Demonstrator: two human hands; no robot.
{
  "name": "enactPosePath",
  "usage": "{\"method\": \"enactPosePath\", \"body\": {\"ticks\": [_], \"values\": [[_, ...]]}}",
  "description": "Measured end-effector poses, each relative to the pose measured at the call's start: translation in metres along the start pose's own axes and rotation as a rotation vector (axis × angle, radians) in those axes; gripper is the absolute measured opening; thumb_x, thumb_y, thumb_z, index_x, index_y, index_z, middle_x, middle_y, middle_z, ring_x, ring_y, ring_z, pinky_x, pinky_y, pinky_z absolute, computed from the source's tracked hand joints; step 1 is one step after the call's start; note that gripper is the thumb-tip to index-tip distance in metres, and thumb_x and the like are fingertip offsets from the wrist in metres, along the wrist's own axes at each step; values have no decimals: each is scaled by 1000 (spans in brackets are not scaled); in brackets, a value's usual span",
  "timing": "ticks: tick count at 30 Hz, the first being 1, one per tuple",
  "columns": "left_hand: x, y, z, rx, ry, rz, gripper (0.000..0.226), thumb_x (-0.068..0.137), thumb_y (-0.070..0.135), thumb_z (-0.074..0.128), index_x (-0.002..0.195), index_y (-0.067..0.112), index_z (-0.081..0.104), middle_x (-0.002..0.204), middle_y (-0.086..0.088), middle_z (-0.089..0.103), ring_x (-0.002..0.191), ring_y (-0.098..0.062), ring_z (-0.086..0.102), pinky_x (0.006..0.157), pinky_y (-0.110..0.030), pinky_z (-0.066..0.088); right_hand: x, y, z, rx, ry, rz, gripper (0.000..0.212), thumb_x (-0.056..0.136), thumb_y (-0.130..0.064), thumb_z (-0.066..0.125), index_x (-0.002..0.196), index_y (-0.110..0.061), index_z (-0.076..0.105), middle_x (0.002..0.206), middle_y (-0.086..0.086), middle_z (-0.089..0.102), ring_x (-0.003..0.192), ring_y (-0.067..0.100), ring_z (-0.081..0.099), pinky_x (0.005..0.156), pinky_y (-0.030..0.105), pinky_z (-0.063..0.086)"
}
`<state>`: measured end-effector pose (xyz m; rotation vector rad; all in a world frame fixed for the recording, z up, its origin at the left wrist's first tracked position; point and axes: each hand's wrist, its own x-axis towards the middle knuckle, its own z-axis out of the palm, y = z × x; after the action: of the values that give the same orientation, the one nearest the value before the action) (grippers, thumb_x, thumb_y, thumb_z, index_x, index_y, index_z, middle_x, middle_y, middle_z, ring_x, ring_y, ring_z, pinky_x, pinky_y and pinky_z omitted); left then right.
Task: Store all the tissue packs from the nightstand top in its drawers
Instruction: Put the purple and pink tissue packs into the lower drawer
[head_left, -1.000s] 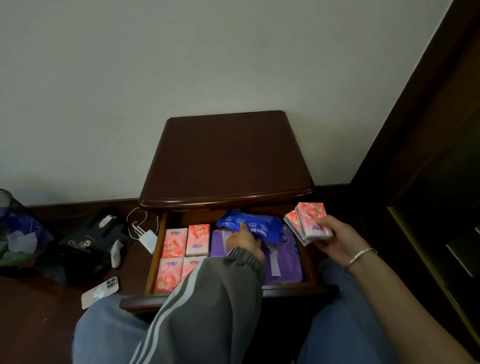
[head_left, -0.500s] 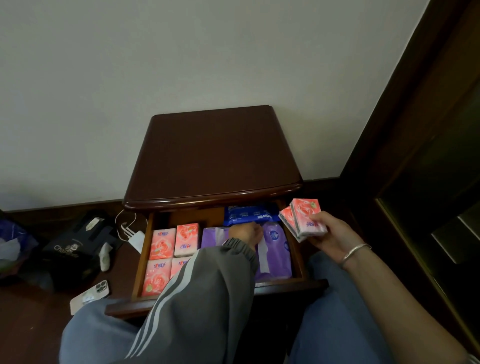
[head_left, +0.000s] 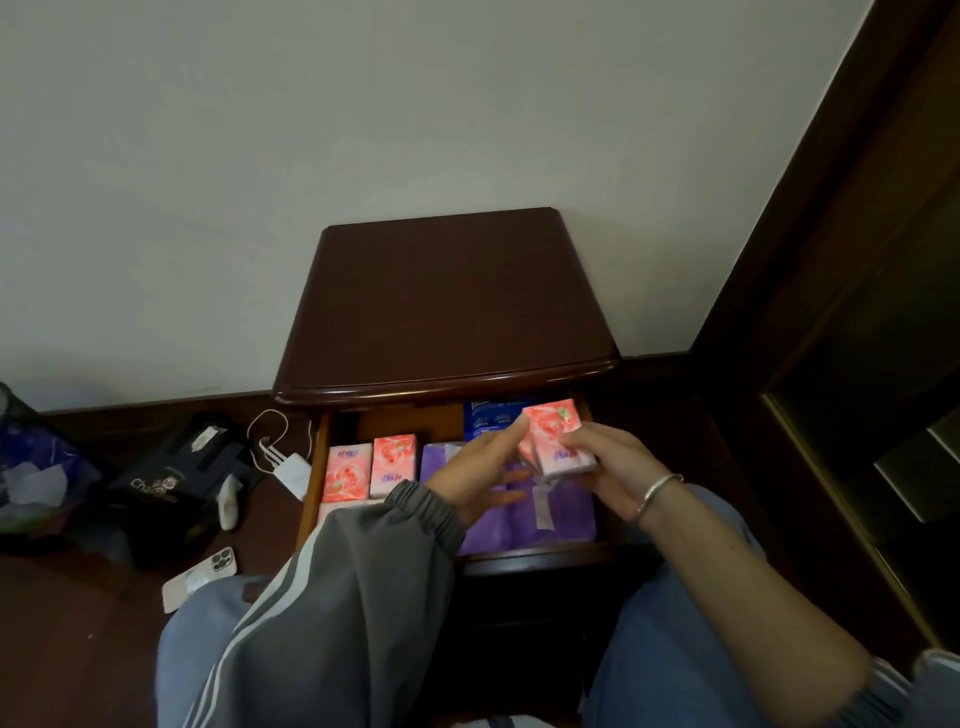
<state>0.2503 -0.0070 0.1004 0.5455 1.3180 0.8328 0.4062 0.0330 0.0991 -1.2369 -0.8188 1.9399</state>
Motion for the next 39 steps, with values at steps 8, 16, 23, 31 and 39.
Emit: {"method": "enactPosePath", "body": {"ticks": [8,16,23,31,39], "values": [[-16,-12,-21,92,86,77,39,96,27,54,128,6,51,103,-9,63,77,-15,61,65,-23,48,-7,20,22,-217,-129,157,38,80,-4,68,116,-11,57,92,9,72,77,19,70,62,31,55],[24,-32,-17,1090,312,475,47,102,30,35,146,12,34,154,-6,31,140,-21,29,113,-31,23,0,31,-11,20,85,-4,37,83,-3,63,119,-6,55,92,9,69,76,16,67,52,23,54],[75,-42,-4,1519,294,297,53,102,36,18,153,20,11,161,3,6,148,-22,7,115,-53,3,2,37,-16,63,105,-110,30,84,-3,63,112,-10,57,96,7,70,82,16,69,62,24,58],[61,-26,-8,1085,435,505,40,102,22,34,138,10,47,142,-9,49,132,-24,42,110,-35,27,10,49,-25,-7,108,-177,31,77,-15,73,102,-28,63,97,-2,73,88,13,71,67,27,56],[-9,-8,-24,307,75,97,47,93,59,37,125,26,46,112,0,62,96,-17,63,83,-36,51,7,56,7,-294,-97,-146,32,83,-24,69,114,-27,61,111,1,68,101,18,66,86,36,55]]}}
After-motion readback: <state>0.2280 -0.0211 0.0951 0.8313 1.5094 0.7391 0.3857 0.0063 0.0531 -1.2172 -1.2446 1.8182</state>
